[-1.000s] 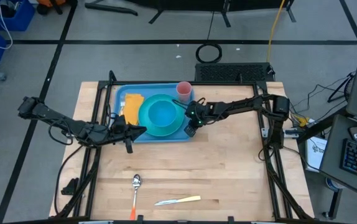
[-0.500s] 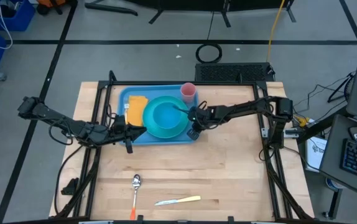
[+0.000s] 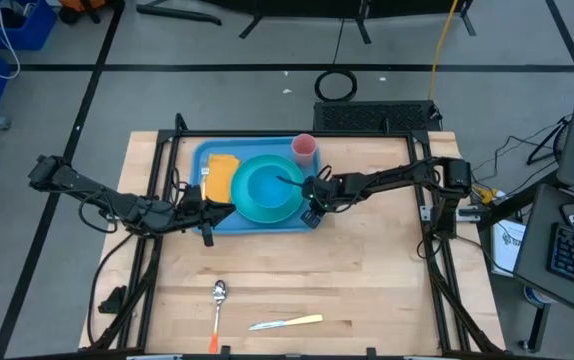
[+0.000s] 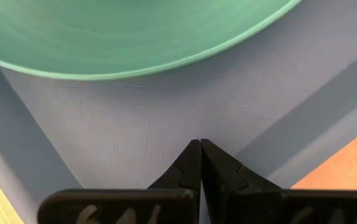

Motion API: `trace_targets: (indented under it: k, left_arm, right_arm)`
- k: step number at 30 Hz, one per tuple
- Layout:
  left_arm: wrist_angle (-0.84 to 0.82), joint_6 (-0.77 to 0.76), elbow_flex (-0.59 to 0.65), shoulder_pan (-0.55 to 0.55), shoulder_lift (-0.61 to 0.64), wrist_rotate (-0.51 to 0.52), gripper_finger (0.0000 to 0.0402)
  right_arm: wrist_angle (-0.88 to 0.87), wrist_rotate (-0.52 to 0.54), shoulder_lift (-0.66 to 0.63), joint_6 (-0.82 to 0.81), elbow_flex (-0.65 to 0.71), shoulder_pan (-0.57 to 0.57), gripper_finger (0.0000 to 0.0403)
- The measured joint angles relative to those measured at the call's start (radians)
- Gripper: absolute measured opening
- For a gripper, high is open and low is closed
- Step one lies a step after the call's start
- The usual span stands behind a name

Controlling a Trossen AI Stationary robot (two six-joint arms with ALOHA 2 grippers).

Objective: Set up tray
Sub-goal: Adjust the blue serving tray

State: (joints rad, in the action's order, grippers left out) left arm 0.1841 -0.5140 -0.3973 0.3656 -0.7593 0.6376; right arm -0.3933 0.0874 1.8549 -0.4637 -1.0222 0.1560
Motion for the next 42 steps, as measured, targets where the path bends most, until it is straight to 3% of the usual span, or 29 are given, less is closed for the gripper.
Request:
trace_targets:
  k: [23,35,42]
  left_arm:
    - [0.003,-0.003,0.0,0.0,-0.026,0.002,0.0033]
    - [0.028,-0.015,0.0,0.0,-0.055,0.038,0.0033]
    - [0.03,-0.014,0.0,0.0,-0.054,0.042,0.0033]
  right_arm:
    - [-0.121,0.037,-0.006,-0.03,-0.002,-0.035,0.0]
    - [-0.176,0.046,-0.114,-0.03,0.003,-0.064,0.0]
    - [-0.12,0.036,-0.134,-0.006,0.004,-0.074,0.0]
